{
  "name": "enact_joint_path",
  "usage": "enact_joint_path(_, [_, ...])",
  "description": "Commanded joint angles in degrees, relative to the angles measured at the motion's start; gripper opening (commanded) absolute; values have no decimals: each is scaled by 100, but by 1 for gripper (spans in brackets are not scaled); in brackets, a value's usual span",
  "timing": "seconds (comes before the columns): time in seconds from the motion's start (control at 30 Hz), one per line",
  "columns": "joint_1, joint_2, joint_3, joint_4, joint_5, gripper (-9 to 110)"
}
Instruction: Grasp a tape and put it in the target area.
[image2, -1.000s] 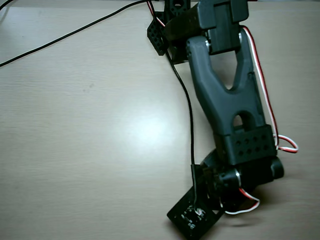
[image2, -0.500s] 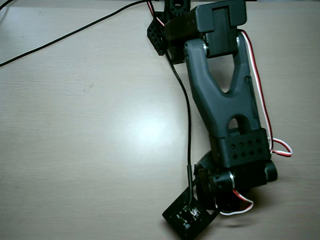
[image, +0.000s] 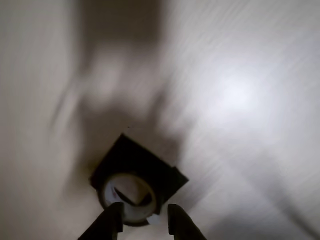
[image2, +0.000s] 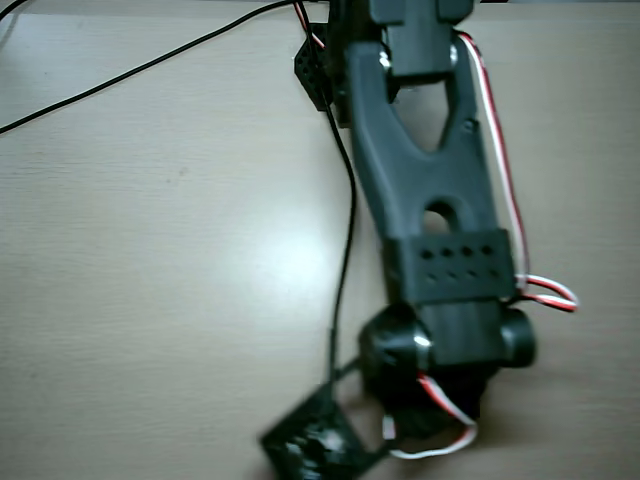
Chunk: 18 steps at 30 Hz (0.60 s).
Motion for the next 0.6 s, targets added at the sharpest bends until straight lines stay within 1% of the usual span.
enact_joint_path(0.0, [483,598,-220,44,281,9])
enact_joint_path(0.1, [1063,905,-97,97,483,9])
enact_joint_path(0.3, [1925,1441,703,-237,413,9])
enact_joint_path(0.57, [2268,1582,940,-360,378,9])
